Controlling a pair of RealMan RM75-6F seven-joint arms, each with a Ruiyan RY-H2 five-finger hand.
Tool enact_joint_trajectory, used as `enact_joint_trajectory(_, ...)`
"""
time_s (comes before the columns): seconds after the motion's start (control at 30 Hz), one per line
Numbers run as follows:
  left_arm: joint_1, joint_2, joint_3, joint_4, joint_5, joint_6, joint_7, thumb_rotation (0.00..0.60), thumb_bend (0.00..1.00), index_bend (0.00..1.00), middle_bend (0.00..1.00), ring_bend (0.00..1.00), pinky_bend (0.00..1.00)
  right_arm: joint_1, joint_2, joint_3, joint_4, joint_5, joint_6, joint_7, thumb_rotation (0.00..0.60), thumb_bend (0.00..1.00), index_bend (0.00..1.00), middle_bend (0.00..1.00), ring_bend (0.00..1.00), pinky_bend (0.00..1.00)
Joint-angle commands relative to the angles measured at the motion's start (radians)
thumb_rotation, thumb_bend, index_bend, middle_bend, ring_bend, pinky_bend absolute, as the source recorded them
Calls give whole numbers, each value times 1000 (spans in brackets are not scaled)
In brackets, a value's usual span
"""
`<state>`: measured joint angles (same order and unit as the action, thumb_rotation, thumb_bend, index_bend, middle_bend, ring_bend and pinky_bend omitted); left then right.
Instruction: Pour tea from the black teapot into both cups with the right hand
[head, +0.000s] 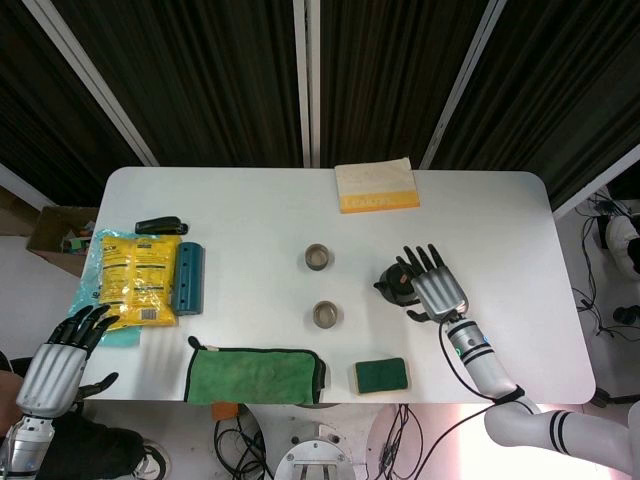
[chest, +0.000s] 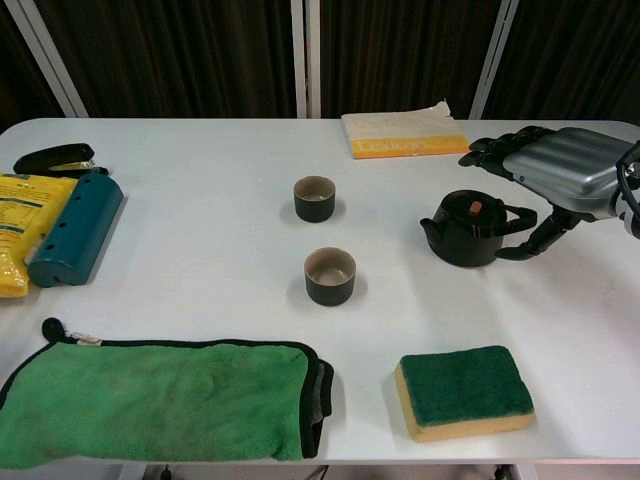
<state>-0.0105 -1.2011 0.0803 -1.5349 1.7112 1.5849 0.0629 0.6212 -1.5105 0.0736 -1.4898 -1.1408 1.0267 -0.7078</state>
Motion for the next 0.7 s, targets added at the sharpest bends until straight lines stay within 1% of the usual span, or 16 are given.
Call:
enact_joint_trajectory(0.03, 0, 1, 0, 1, -3, -1, -1, 600, 69, 181, 107, 88, 214, 5, -3, 4, 1, 3, 0, -5, 392, 143, 0, 0, 0, 0)
enact_joint_trajectory(0.33, 3, 4, -1, 7, -9, 1, -9, 600, 69, 181, 107, 89, 214, 41, -3, 35, -10, 25, -6, -37, 394, 149, 0, 0, 0, 0)
enact_joint_trajectory(0.7, 7, 9, -4, 9, -24, -4, -11, 600, 69, 181, 107, 88, 215, 117, -4, 85, 2, 96, -50, -86, 392, 152, 0, 0, 0, 0)
